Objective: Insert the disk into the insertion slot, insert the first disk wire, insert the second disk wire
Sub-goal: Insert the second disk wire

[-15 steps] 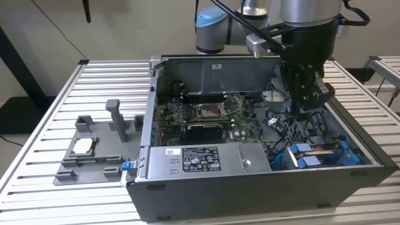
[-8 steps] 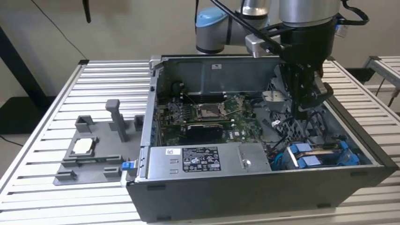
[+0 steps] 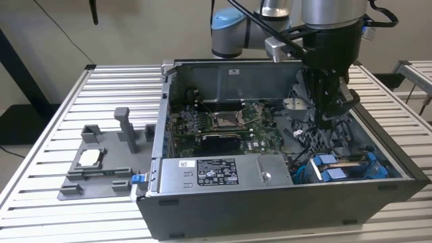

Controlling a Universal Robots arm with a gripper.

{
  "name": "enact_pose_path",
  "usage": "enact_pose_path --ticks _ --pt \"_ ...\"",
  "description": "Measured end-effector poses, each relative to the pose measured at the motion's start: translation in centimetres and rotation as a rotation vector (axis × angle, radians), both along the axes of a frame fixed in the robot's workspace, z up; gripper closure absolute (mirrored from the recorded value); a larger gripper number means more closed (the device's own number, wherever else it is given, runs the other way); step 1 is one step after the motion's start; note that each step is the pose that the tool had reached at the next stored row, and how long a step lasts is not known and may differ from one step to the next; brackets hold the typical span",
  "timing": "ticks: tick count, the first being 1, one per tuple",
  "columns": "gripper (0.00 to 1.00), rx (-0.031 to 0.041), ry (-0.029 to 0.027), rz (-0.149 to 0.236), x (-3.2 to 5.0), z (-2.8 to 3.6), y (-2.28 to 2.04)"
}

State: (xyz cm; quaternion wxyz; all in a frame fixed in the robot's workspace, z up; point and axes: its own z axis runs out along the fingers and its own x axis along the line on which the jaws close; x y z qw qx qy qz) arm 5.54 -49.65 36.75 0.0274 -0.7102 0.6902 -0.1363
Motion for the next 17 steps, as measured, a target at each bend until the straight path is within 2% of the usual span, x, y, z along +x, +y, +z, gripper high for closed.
enact_pose_path --ticks 5,9,10,12,13,15,17 --pt "0.82 -0.0001 -0.0004 0.0 0.0 0.0 0.01" --pt "0.8 -0.004 -0.0004 0.0 0.0 0.0 0.13" --pt "0.74 -0.0062 -0.0005 0.0 -0.01 0.0 0.25" --pt "0.74 -0.0147 -0.0004 0.0 -0.01 -0.02 0.59" --pt "0.74 -0.0212 -0.0004 0.0 -0.01 -0.04 0.77" --pt "0.74 -0.0373 -0.0004 0.0 -0.05 -0.07 1.07" --pt "0.74 -0.0556 -0.0002 0.0 -0.11 -0.08 1.12"
